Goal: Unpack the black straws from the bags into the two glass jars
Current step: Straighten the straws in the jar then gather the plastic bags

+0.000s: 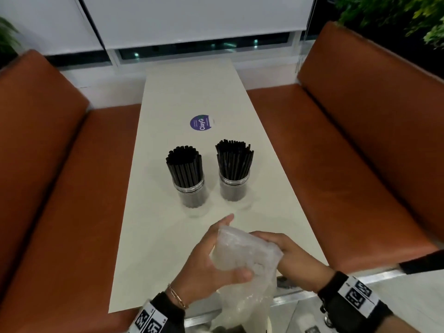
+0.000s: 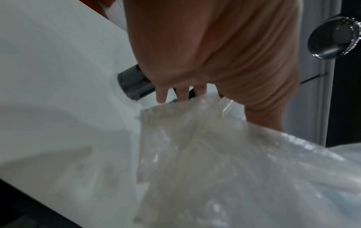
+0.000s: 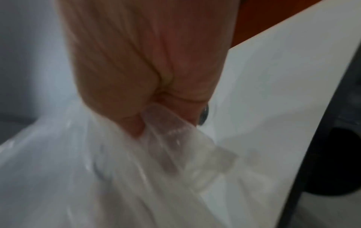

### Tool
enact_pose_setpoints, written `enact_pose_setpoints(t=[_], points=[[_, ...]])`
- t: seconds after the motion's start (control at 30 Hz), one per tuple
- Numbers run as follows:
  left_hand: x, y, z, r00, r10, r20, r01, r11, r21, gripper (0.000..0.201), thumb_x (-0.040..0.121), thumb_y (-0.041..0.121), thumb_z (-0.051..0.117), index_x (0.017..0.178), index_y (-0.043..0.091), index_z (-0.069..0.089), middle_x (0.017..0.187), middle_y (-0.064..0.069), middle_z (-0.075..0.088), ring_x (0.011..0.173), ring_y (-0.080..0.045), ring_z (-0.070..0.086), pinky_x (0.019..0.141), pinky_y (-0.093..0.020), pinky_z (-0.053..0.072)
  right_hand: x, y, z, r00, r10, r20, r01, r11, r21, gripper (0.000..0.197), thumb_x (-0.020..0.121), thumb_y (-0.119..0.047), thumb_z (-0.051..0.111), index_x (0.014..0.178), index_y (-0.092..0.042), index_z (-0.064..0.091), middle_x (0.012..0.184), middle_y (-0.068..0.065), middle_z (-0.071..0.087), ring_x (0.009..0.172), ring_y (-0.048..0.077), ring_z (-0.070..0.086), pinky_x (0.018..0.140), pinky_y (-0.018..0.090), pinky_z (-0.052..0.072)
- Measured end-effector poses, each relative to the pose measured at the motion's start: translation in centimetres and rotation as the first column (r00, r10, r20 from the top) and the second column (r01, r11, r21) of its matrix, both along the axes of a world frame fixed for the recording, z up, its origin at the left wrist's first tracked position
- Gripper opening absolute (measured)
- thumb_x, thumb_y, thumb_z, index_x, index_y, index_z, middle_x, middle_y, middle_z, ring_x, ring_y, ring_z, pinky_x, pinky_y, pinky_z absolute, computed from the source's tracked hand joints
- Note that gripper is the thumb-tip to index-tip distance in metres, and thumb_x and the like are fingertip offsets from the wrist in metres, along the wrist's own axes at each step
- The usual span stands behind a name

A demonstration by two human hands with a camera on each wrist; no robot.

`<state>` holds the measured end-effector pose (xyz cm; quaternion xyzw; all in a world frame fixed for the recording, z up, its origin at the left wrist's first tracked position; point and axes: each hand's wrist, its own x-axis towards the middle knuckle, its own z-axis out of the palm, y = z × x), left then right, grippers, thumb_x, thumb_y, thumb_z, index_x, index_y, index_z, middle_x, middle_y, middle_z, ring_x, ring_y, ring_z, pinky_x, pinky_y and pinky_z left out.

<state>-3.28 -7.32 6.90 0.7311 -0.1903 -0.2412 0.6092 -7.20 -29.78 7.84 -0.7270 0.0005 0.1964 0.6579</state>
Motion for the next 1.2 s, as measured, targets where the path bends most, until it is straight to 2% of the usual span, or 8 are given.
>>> enact_pose_setpoints(t=[0.17, 0.27, 0.37, 0.57, 0.73, 0.87, 1.03, 1.2], points=[[0.3, -2.7, -0.9, 0.983, 0.182, 0.02, -0.183, 0.973, 0.137, 0.033, 0.081, 0.028, 0.093, 0.107, 0.03, 0.072, 0.1, 0.008, 0.079, 0.09, -0.006, 0.072, 0.081, -0.035, 0.063, -0.8, -3.6, 1.3, 0.915, 0.021, -0.404, 0.239, 0.777, 0.582, 0.069, 0.078, -0.008, 0.06, 0.146, 0.005, 0.055, 0.126, 0.027, 0.065, 0.095, 0.032, 0.075, 0.069, 0.033, 0.063], [0.1, -4.6, -1.4, 0.963, 0.175, 0.205, -0.218, 0.954, 0.208, 0.024, 0.089, 0.031, 0.085, 0.103, 0.038, 0.068, 0.095, 0.02, 0.074, 0.079, 0.002, 0.068, 0.071, -0.016, 0.054, -1.6, -3.6, 1.0, 0.915, -0.05, -0.401, 0.209, 0.908, 0.363, 0.042, 0.103, -0.039, 0.057, 0.132, -0.013, 0.071, 0.12, 0.013, 0.077, 0.097, 0.02, 0.078, 0.076, 0.031, 0.06], [0.0, -6.1, -1.9, 0.975, 0.129, 0.182, -0.164, 0.968, 0.19, 0.021, 0.094, 0.029, 0.08, 0.108, 0.03, 0.065, 0.098, 0.013, 0.076, 0.084, -0.004, 0.073, 0.075, -0.023, 0.058, -1.8, -4.0, 0.1, 0.925, -0.23, -0.304, 0.282, 0.949, 0.142, 0.025, 0.101, -0.008, 0.068, 0.125, -0.01, 0.069, 0.094, -0.001, 0.081, 0.072, 0.006, 0.077, 0.051, 0.015, 0.055], [0.0, -8.0, -2.2, 0.895, 0.201, -0.397, -0.241, 0.969, -0.054, 0.029, 0.081, -0.007, 0.08, 0.105, 0.009, 0.076, 0.105, -0.016, 0.081, 0.091, -0.028, 0.077, 0.073, -0.034, 0.064, -3.2, -7.7, -1.2, 0.958, -0.269, -0.103, 0.272, 0.962, 0.021, 0.019, 0.095, 0.004, 0.072, 0.103, -0.012, 0.08, 0.097, 0.017, 0.079, 0.073, 0.026, 0.075, 0.049, 0.035, 0.056], [1.0, -10.2, -0.1, 0.553, -0.086, -0.829, -0.213, 0.947, -0.24, 0.045, 0.099, 0.045, 0.06, 0.102, 0.006, 0.081, 0.108, -0.017, 0.08, 0.087, -0.033, 0.078, 0.055, -0.044, 0.062, -3.7, -10.7, -2.4, 0.924, -0.362, 0.126, 0.364, 0.932, 0.009, 0.022, 0.088, 0.018, 0.074, 0.101, 0.004, 0.084, 0.112, 0.009, 0.082, 0.104, 0.017, 0.079, 0.088, 0.032, 0.066], [0.7, -13.0, -1.2, 0.678, -0.146, -0.721, 0.153, 0.987, -0.056, 0.038, 0.09, 0.024, 0.078, 0.121, 0.003, 0.077, 0.109, -0.018, 0.078, 0.085, -0.031, 0.076, 0.056, -0.04, 0.063, -4.9, -13.0, -2.2, 0.969, -0.236, 0.075, 0.239, 0.97, -0.035, 0.037, 0.085, 0.021, 0.061, 0.102, -0.001, 0.085, 0.129, 0.005, 0.074, 0.117, 0.011, 0.071, 0.088, 0.017, 0.06], [0.0, -16.2, -3.2, 0.853, -0.154, -0.499, 0.201, 0.979, 0.042, 0.03, 0.085, 0.011, 0.087, 0.114, 0.008, 0.078, 0.096, -0.008, 0.075, 0.079, -0.02, 0.069, 0.058, -0.03, 0.054, -9.7, -17.3, -4.2, 0.933, -0.172, -0.316, 0.309, 0.834, 0.457, 0.055, 0.089, -0.005, 0.07, 0.143, -0.01, 0.061, 0.134, 0.021, 0.063, 0.113, 0.035, 0.061, 0.088, 0.047, 0.057], [-0.8, -19.3, -4.8, 0.831, -0.34, -0.441, 0.442, 0.884, 0.15, 0.048, 0.08, 0.021, 0.094, 0.125, 0.026, 0.078, 0.116, 0.001, 0.079, 0.102, -0.019, 0.076, 0.081, -0.044, 0.065, -13.6, -18.4, -7.6, 0.841, -0.393, -0.372, 0.487, 0.85, 0.202, 0.043, 0.083, 0.003, 0.086, 0.12, -0.015, 0.076, 0.125, 0.008, 0.077, 0.104, 0.034, 0.075, 0.083, 0.044, 0.061]])
